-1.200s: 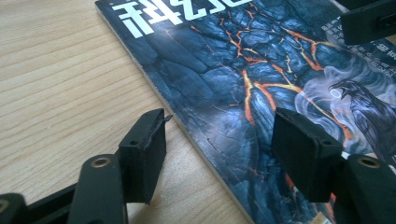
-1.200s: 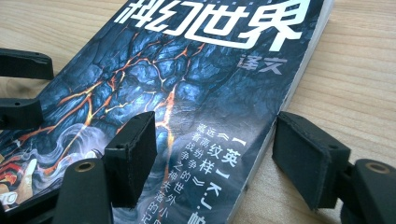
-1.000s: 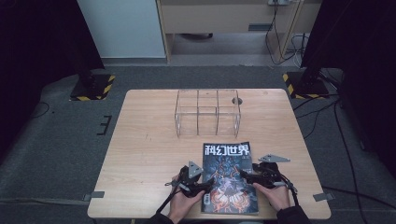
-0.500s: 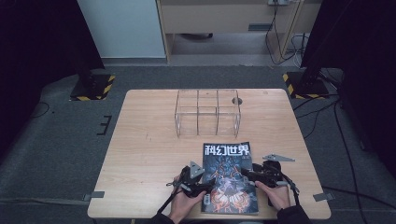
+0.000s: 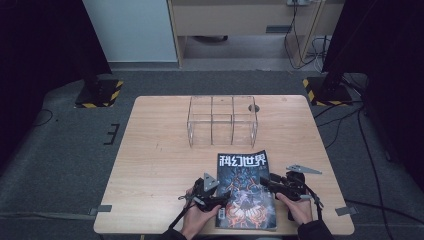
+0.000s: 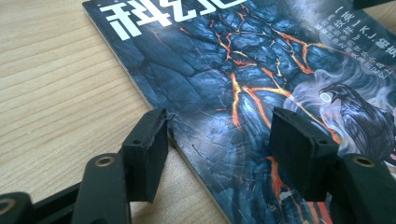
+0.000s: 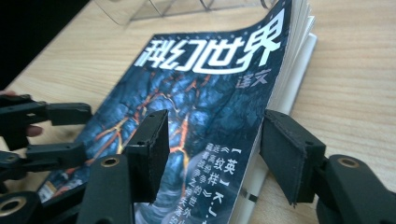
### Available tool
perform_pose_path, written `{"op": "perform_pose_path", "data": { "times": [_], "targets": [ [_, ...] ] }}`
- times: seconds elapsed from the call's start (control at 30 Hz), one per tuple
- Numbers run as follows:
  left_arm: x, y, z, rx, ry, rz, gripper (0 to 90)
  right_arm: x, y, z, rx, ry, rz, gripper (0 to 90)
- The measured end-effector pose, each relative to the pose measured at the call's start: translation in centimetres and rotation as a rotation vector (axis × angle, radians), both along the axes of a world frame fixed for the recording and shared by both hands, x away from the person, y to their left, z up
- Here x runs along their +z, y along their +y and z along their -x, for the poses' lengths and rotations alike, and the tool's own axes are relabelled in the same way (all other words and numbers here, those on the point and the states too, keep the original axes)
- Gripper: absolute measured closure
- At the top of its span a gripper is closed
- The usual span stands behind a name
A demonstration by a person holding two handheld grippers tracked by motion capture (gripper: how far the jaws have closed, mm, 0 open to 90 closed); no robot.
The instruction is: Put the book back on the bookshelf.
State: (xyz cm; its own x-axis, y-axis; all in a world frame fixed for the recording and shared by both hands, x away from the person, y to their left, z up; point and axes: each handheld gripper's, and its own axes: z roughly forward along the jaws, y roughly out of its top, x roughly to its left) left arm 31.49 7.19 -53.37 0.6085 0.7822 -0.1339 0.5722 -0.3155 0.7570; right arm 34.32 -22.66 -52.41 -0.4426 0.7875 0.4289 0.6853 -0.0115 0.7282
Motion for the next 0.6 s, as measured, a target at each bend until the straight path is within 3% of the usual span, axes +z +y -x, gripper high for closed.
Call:
{"op": "perform_pose_path", "data": {
  "times": [0.33,0.4,0.6],
  "targets": [
    [0.0,-0.05,0.03,0.004,0.0,-0.001,36.7,-0.11,-0.25,-0.01,-0.01,0.011,-0.063,41.6],
    [0.0,-0.07,0.04,0.005,-0.001,-0.001,36.7,-0.15,-0.26,-0.03,-0.01,0.015,-0.061,41.5],
    [0.0,-0.07,0.03,0.005,-0.001,-0.001,36.7,-0.74,-0.08,-0.28,-0.02,0.044,0.012,40.3]
  ]
}}
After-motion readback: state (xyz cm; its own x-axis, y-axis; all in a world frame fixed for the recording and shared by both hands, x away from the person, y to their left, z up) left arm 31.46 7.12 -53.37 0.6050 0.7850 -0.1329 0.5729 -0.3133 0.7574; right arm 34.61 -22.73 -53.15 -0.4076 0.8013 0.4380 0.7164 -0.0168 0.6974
